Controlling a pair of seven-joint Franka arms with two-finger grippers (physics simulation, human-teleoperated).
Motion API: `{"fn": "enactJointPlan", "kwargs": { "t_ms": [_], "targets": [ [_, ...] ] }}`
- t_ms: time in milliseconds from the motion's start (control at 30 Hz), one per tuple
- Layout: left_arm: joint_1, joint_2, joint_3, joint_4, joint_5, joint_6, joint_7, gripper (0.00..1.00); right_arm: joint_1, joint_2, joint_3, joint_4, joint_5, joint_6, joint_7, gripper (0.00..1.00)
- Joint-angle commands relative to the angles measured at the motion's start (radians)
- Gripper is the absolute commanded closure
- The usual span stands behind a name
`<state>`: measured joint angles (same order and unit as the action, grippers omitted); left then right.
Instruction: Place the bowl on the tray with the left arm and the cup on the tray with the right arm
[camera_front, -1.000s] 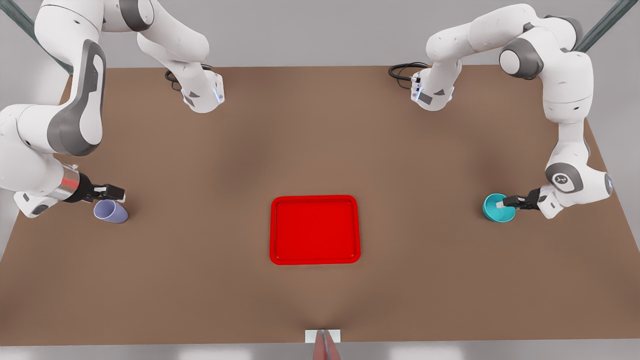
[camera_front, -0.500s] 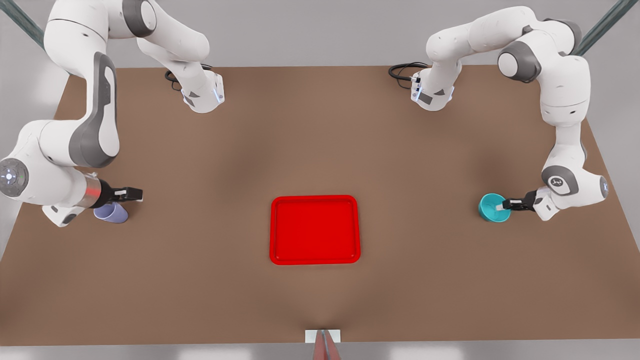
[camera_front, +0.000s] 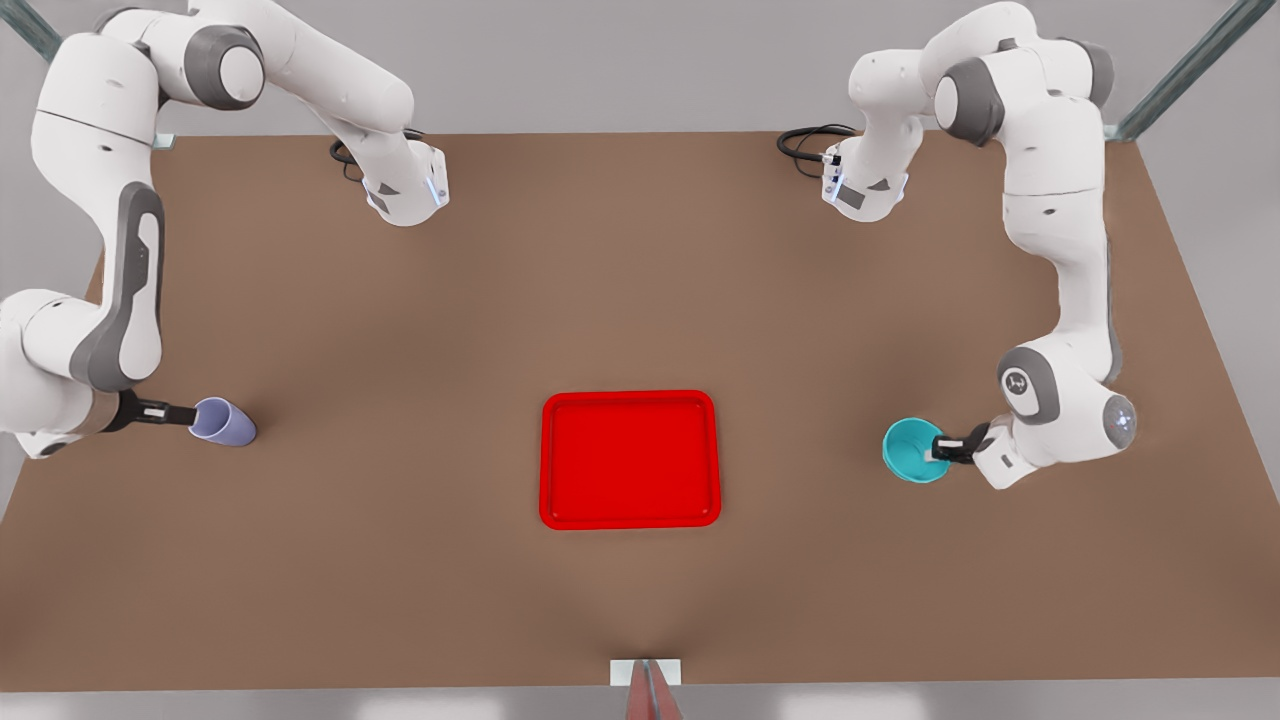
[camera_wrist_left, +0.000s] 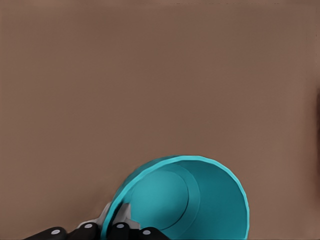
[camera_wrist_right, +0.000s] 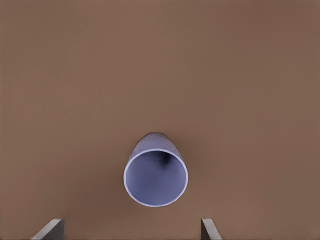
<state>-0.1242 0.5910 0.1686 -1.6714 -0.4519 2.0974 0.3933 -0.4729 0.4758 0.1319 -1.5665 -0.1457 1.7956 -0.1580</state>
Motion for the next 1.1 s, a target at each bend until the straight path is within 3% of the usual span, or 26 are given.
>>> {"fn": "enactJointPlan", "kwargs": {
  "t_ms": [0, 100, 300, 633, 667, 700, 733, 1000, 1067],
  "targets": [
    [-0.015, 0.001, 0.000, 0.007, -0.100, -0.002, -0.019, 0.79, -0.001, 0.000, 0.000, -0.006, 0.000, 0.001, 0.000, 0.00],
    [-0.221, 0.032, 0.000, 0.067, -0.094, 0.026, -0.277, 0.79, -0.024, -0.029, 0.000, -0.127, 0.000, 0.111, -0.063, 0.00],
    [-0.508, 0.144, 0.000, 0.153, -0.091, 0.208, -0.798, 0.79, -0.068, -0.023, 0.002, -0.125, 0.002, 0.183, -0.066, 0.00],
    [-0.531, 0.228, -0.058, 0.220, -0.090, 0.270, -0.964, 0.79, -0.062, -0.012, 0.000, -0.156, 0.005, 0.208, -0.045, 0.00],
    [-0.529, 0.231, -0.058, 0.220, -0.090, 0.270, -0.964, 0.72, -0.064, -0.009, 0.000, -0.156, 0.002, 0.219, -0.046, 0.00],
    [-0.529, 0.240, -0.058, 0.220, -0.091, 0.271, -0.964, 0.08, -0.070, -0.002, 0.000, -0.156, 0.002, 0.219, -0.046, 0.00],
    [-0.529, 0.243, -0.057, 0.220, -0.091, 0.274, -0.964, 0.00, -0.072, 0.003, 0.000, -0.156, 0.002, 0.219, -0.046, 0.00],
    [-0.520, 0.227, -0.047, 0.223, -0.088, 0.273, -0.947, 0.00, -0.096, 0.063, 0.000, -0.125, 0.000, 0.265, -0.074, 0.00],
    [-0.519, 0.214, -0.003, 0.222, -0.085, 0.263, -0.903, 0.00, -0.096, 0.072, 0.000, -0.125, 0.000, 0.278, -0.074, 0.00]
  ]
}}
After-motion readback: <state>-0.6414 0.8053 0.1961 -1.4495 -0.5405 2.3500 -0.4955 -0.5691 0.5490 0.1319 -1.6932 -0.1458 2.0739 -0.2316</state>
